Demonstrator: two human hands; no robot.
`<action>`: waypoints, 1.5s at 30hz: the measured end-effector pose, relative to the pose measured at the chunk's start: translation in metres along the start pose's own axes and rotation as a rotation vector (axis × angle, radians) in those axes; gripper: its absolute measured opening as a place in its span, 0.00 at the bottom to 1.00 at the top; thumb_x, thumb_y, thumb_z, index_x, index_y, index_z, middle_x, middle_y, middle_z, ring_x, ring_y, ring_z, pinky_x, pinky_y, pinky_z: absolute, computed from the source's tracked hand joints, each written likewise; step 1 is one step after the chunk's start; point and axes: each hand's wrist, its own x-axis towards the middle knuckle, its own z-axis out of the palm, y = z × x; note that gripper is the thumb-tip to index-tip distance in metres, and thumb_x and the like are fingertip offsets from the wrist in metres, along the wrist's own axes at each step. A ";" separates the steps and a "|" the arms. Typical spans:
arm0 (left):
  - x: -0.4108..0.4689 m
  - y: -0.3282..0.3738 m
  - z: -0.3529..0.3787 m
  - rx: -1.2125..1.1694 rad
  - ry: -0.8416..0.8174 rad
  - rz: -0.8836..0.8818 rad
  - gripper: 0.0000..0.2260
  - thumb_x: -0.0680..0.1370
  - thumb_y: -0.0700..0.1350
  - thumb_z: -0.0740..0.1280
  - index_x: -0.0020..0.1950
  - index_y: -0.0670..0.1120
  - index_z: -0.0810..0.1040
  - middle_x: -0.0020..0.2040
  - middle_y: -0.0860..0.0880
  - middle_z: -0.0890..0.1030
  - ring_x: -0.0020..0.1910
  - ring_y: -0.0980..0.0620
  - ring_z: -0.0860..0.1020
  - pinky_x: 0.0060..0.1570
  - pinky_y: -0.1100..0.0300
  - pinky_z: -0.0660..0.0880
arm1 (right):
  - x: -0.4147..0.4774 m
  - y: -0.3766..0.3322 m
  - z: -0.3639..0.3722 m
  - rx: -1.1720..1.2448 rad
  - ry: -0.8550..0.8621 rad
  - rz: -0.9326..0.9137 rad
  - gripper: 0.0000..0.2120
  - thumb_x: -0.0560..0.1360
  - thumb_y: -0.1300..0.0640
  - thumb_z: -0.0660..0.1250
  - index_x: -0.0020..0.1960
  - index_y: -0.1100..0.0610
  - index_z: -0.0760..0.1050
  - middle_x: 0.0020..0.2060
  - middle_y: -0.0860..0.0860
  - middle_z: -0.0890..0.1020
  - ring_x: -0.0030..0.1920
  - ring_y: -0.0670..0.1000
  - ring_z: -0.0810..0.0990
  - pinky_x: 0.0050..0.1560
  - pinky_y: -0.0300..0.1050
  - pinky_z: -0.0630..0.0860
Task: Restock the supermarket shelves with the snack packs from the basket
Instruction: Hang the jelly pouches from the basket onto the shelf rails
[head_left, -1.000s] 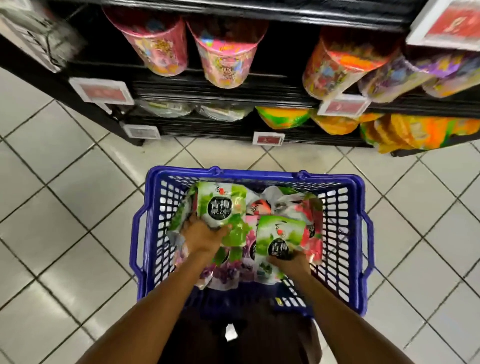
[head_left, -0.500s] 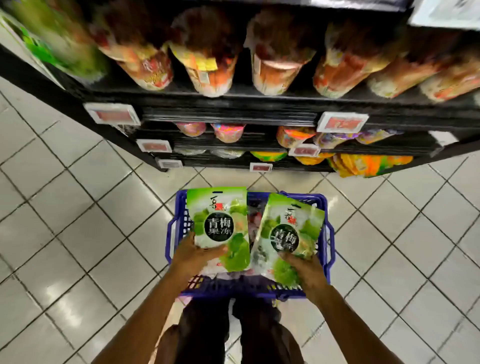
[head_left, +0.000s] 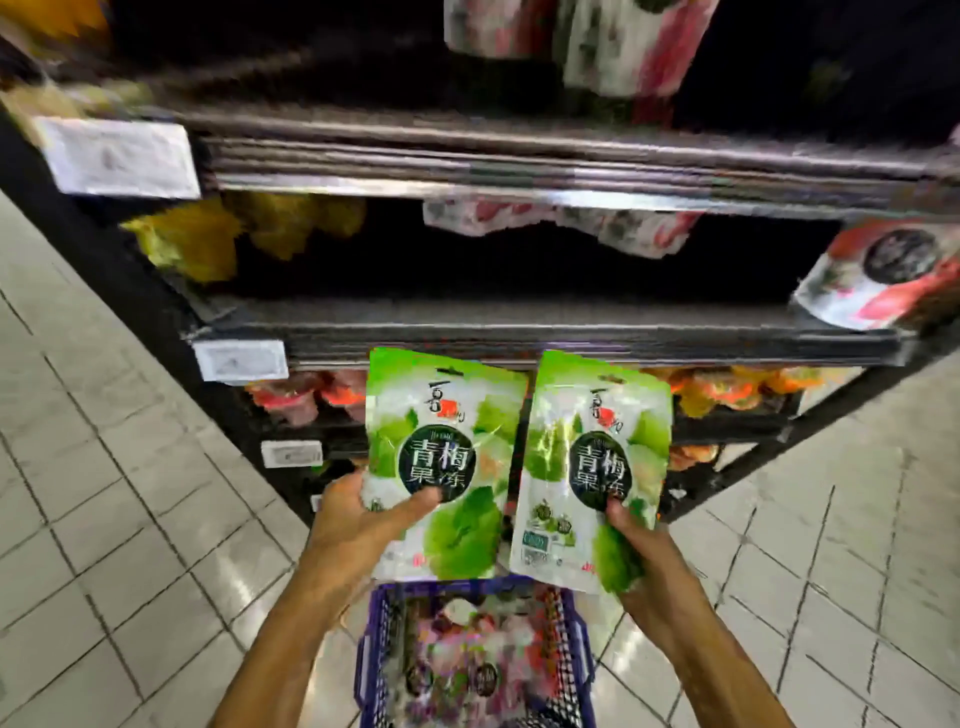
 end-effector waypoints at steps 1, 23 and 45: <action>-0.005 0.024 -0.001 -0.016 -0.021 0.047 0.16 0.59 0.52 0.78 0.44 0.49 0.84 0.39 0.53 0.87 0.35 0.59 0.84 0.30 0.68 0.76 | -0.010 -0.019 0.011 -0.013 -0.020 -0.072 0.14 0.64 0.62 0.69 0.48 0.55 0.83 0.38 0.51 0.86 0.36 0.47 0.85 0.31 0.40 0.79; -0.057 0.364 0.047 -0.271 -0.065 0.787 0.18 0.56 0.55 0.78 0.44 0.52 0.86 0.42 0.48 0.87 0.38 0.50 0.86 0.30 0.62 0.79 | -0.115 -0.318 0.123 -0.301 -0.198 -1.008 0.20 0.60 0.52 0.79 0.51 0.55 0.84 0.49 0.55 0.86 0.51 0.55 0.85 0.46 0.42 0.81; -0.046 0.537 0.115 -0.079 0.238 1.060 0.19 0.59 0.56 0.80 0.42 0.44 0.84 0.38 0.49 0.87 0.40 0.50 0.86 0.38 0.57 0.83 | -0.139 -0.582 0.219 -0.453 -0.118 -1.329 0.18 0.63 0.54 0.82 0.48 0.55 0.79 0.49 0.53 0.86 0.44 0.50 0.86 0.47 0.48 0.83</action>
